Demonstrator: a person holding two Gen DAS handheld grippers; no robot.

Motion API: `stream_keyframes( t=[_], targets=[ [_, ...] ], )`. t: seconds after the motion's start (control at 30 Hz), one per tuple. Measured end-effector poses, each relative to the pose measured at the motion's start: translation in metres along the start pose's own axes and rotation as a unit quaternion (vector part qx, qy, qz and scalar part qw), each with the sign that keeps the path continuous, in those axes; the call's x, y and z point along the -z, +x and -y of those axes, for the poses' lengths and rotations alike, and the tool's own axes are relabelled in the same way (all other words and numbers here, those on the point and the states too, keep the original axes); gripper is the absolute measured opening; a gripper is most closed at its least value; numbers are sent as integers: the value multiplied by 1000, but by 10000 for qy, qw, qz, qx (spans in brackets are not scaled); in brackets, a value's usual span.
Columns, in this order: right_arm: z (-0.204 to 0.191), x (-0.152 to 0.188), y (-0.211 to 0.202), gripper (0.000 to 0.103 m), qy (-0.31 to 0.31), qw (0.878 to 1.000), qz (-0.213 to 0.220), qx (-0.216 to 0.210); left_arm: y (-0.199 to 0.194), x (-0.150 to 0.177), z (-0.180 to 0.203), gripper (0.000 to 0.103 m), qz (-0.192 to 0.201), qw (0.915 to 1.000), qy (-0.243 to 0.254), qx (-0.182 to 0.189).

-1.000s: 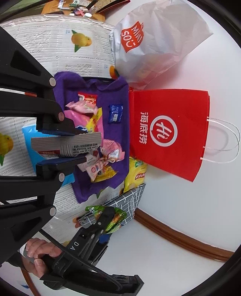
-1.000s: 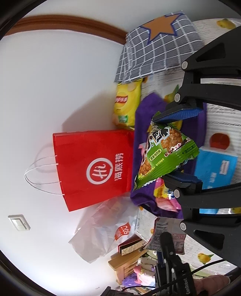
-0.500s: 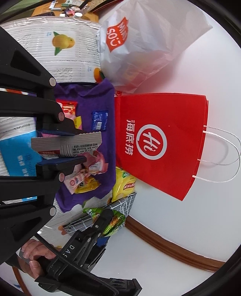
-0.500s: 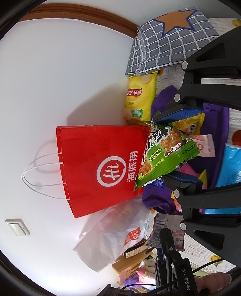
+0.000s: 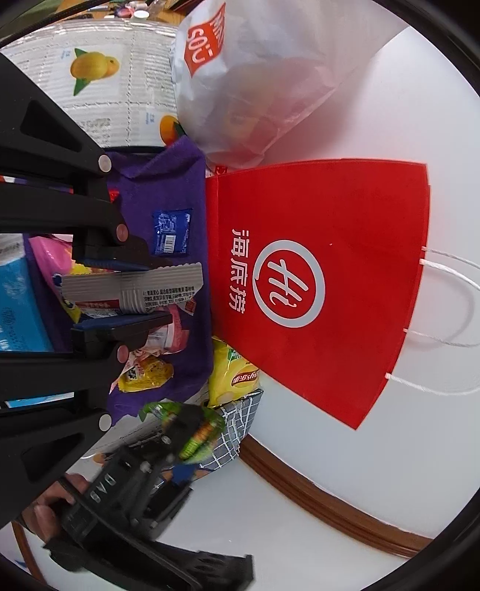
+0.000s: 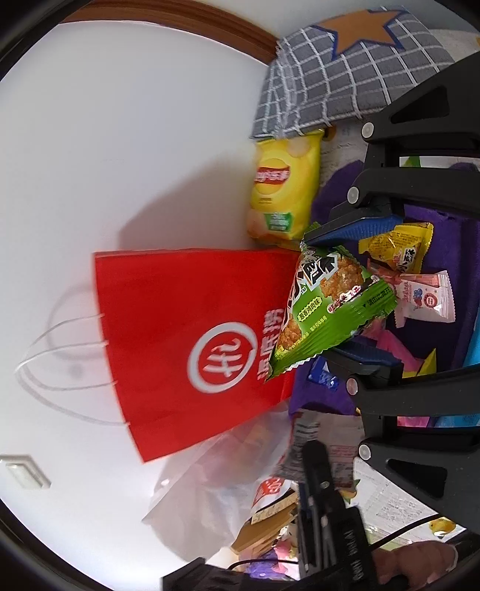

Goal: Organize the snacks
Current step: 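Carry both held packets over the purple towel with both tools, then open both tools to drop the packets onto the purple towel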

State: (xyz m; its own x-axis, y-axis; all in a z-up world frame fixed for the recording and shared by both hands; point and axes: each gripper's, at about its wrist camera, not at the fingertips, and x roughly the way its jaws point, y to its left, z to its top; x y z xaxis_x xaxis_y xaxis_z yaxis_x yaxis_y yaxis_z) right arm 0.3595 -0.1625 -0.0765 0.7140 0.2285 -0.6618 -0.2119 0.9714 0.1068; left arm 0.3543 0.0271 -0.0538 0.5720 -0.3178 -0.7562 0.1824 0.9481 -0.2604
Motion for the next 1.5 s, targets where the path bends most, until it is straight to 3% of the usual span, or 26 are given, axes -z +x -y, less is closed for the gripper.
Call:
stream_keyframes(
  t=[0.3, 0.77, 1.5],
  targets=[
    [9, 7, 29, 48, -27, 9996, -281, 51, 39, 8, -20, 19, -369, 9991, -214, -2],
    [-4, 27, 64, 48, -181, 9962, -845, -66, 47, 8, -37, 19, -458, 9975, -509, 178],
    [-4, 30, 73, 49, -274, 9940, -1051, 155, 77, 16, -30, 20, -1002, 9941, -412, -37]
  ],
)
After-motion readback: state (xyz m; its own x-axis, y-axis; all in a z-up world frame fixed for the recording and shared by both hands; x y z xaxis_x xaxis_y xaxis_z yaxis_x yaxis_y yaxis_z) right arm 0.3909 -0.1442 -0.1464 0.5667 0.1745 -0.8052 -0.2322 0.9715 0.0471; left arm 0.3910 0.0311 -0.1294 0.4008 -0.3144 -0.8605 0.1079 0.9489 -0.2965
